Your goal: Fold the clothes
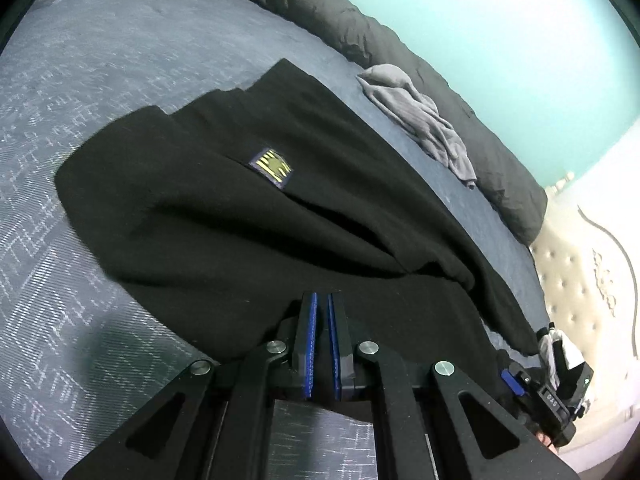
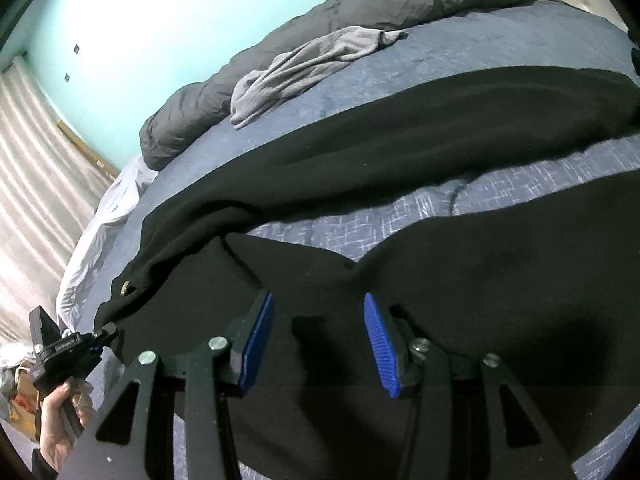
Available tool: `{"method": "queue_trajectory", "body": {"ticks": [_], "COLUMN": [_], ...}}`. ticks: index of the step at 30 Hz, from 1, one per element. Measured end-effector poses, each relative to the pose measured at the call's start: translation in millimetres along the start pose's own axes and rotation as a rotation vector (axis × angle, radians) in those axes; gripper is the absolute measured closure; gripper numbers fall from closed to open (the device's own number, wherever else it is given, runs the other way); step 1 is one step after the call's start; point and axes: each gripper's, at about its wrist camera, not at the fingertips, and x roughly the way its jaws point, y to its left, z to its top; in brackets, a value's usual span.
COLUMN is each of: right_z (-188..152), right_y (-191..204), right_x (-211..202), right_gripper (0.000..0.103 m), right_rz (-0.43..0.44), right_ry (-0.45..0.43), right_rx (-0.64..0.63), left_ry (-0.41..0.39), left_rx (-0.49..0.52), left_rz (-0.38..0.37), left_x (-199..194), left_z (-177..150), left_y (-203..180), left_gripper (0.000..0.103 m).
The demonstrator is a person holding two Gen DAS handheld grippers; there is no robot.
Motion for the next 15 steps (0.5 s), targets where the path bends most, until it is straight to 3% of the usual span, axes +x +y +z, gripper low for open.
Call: {"method": "queue_trajectory", "body": {"ticks": [15], "right_z": [8], "right_y": [-18], "right_x": [-16], "right_gripper": [0.055], "right_rz": [-0.038], "right_ry": [-0.009], "right_rx": [0.023], "left_ry": [0.027], "left_rx": [-0.004], "left_rz": [-0.026], "left_x": [14], "left_z": [7], "left_y": [-13], "left_gripper": [0.097]}}
